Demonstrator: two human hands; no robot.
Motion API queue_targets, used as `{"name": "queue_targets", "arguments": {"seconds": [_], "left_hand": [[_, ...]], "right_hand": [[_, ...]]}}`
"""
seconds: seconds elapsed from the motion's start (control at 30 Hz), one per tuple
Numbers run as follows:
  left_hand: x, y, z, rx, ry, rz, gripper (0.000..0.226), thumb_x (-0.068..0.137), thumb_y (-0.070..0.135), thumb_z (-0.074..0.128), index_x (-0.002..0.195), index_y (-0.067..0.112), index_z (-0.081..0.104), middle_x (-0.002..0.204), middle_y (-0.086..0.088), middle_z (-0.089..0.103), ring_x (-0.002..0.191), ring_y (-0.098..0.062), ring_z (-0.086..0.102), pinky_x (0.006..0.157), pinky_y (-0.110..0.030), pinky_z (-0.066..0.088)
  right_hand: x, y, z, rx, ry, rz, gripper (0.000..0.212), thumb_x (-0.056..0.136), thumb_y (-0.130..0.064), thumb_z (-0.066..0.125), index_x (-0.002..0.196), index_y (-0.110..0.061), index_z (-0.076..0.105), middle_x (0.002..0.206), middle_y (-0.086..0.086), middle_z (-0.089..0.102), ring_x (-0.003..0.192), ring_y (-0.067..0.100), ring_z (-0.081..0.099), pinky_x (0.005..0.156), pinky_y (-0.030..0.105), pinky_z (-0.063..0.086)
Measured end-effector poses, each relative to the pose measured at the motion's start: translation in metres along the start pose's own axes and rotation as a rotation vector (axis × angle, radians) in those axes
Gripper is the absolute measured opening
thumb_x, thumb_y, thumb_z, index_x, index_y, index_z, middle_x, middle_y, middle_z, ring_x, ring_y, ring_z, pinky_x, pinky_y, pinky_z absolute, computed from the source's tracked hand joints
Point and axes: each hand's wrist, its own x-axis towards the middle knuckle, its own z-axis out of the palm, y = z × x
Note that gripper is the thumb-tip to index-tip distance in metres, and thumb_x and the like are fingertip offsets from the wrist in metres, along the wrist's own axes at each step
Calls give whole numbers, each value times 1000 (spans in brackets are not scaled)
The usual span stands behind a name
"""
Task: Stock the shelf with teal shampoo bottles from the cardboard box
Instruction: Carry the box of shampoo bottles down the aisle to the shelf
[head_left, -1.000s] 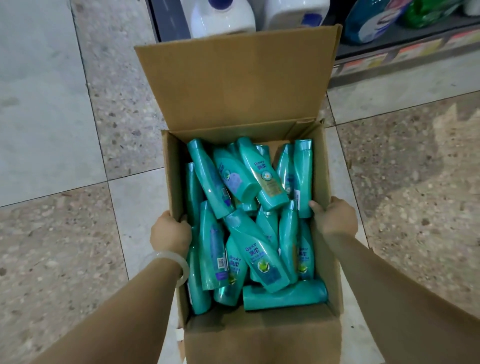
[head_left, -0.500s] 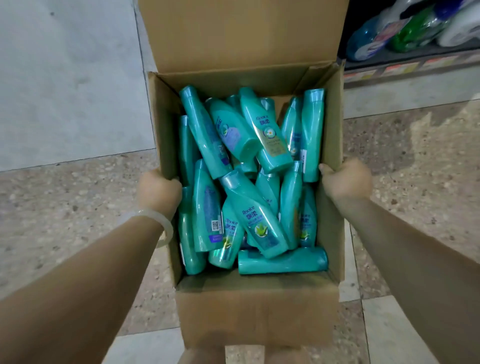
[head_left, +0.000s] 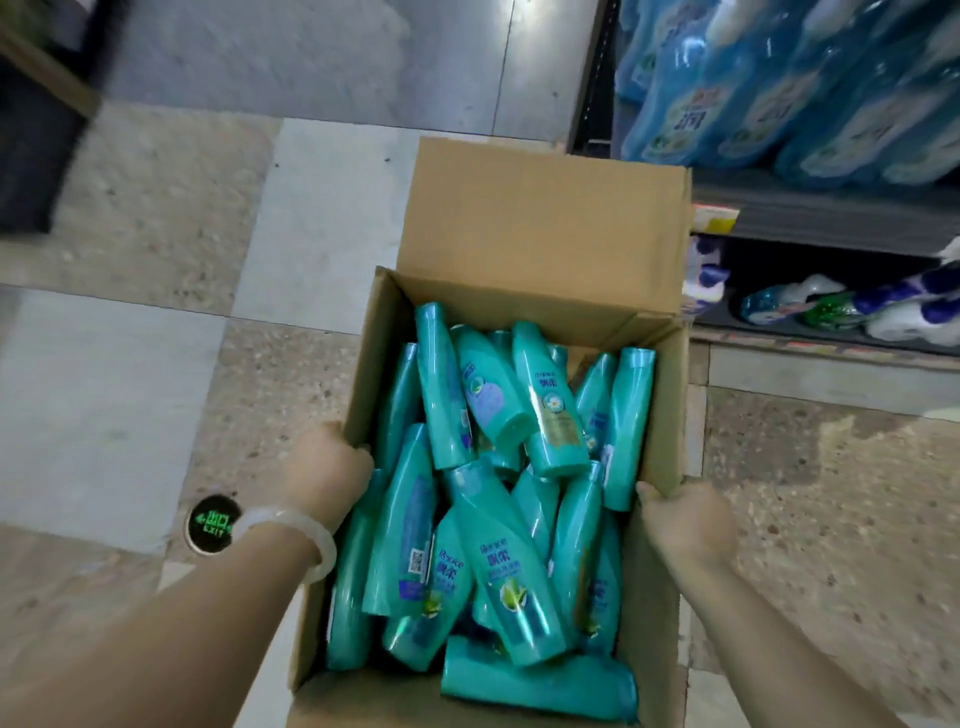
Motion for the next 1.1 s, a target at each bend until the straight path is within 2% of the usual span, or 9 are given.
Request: {"name": "queue_targets", "arguments": {"seconds": [0.1,0.23,0.37,0.5,0.6,0.73,0.9,1.0,1.1], "left_hand": [[-13,-20,-33,-64,53,-61,15,86,19,57,97,8,57,81,-10,58,81,-29,58,78,-36,51],[-17,-28,-77,-253,88,-102,8,83,13,58,89,7,57,83,-12,60,76,-28,57,65,-34,48],[-15,-22,-137,-346,163,-61,4,83,6,55,86,4,55,73,-8,53,67,-22,49,51,-26,37],[-8,-17,-201,-334,215,-63,3,77,5,56,76,2,55,74,-11,56,69,-28,55,59,-31,45],[0,-6,-245,-337,238,-69,6,81,3,54,85,0,55,74,-11,52,75,-29,53,65,-32,44],[23,21,-298,-334,265,-69,13,83,5,55,94,-2,57,85,-15,57,88,-32,59,67,-33,44],[73,74,-362,-349,224,-51,14,83,6,57,96,0,57,93,-16,59,85,-28,59,63,-34,47],[105,118,-402,-328,223,-40,5,82,7,58,83,3,54,83,-13,55,72,-22,56,58,-30,46],[133,161,-436,-305,209,-29,16,84,6,57,71,8,47,76,-9,50,63,-17,48,51,-26,38]], "right_hand": [[-22,-43,-25,-93,6,-105,27,90,-28,60,83,-2,58,89,20,61,90,35,61,60,29,36],[-45,-109,-57,-188,73,-213,34,90,-30,60,98,2,62,100,22,63,101,37,61,67,32,40],[-70,-177,-85,-180,150,-311,34,88,-28,61,105,2,62,111,23,63,104,38,59,70,34,42],[-94,-242,-109,-169,194,-388,30,86,-24,62,105,-1,59,114,21,62,107,38,58,74,34,44],[-107,-285,-122,-161,205,-417,33,86,-23,63,111,-2,58,118,19,60,111,37,56,84,37,47],[-105,-342,-137,-138,181,-458,36,84,-19,63,117,-5,56,121,17,59,113,35,56,84,35,47],[-74,-425,-156,-123,140,-480,34,83,-19,62,113,-4,58,118,17,61,108,34,59,79,33,48],[-45,-482,-173,-118,104,-488,34,82,-18,62,112,-4,56,119,17,61,108,34,59,79,32,47],[-21,-533,-194,-134,99,-475,33,82,-19,63,111,-5,56,118,16,60,108,33,59,78,32,47]]}}
